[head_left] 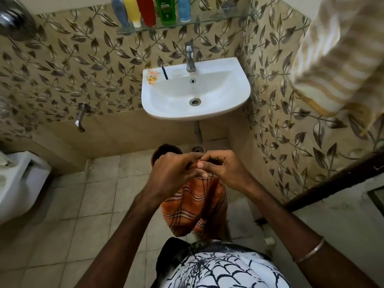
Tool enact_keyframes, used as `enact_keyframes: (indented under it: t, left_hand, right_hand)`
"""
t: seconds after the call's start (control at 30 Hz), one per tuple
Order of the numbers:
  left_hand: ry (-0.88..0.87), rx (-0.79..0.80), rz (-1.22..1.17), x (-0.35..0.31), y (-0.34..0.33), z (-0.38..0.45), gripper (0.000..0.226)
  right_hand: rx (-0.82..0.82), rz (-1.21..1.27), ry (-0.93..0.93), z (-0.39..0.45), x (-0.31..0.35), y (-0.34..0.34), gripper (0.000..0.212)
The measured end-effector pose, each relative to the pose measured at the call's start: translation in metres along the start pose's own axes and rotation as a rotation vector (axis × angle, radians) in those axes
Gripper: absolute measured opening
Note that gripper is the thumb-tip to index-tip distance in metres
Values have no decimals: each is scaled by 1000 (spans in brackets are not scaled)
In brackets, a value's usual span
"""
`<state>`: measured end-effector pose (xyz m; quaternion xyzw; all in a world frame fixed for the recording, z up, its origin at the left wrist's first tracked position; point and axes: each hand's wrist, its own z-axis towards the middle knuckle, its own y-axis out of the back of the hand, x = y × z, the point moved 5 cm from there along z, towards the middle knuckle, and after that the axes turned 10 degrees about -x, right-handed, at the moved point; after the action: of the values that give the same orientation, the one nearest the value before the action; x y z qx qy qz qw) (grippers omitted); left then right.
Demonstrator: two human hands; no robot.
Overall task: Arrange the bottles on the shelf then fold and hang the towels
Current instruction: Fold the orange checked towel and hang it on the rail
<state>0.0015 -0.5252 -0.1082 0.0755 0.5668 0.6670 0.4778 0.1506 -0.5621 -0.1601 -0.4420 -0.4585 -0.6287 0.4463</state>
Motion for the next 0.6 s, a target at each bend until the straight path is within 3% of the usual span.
enact_keyframes:
  t: [0.13,0.27,0.33,0.47,0.6]
  left_hand:
    - [36,-106,86,2,5,2,22]
    - [52,-155,68,1,6,0,20]
    - [44,-188,-18,-1,13,0,21]
    - [28,-248,-157,-7,27,1,16]
    - [93,-300,-256,-2,39,3,11]
  right_hand:
    - [-142,-133,105,-5,-4,3,9]
    - [-184,-310,344,-12,-7,0,14]
    - [-186,-370,366,-15,-18,-1,18]
    - [-270,-410,263,-16,-39,1,20]
    - [-223,-277,-45,-11,-62,-1,10]
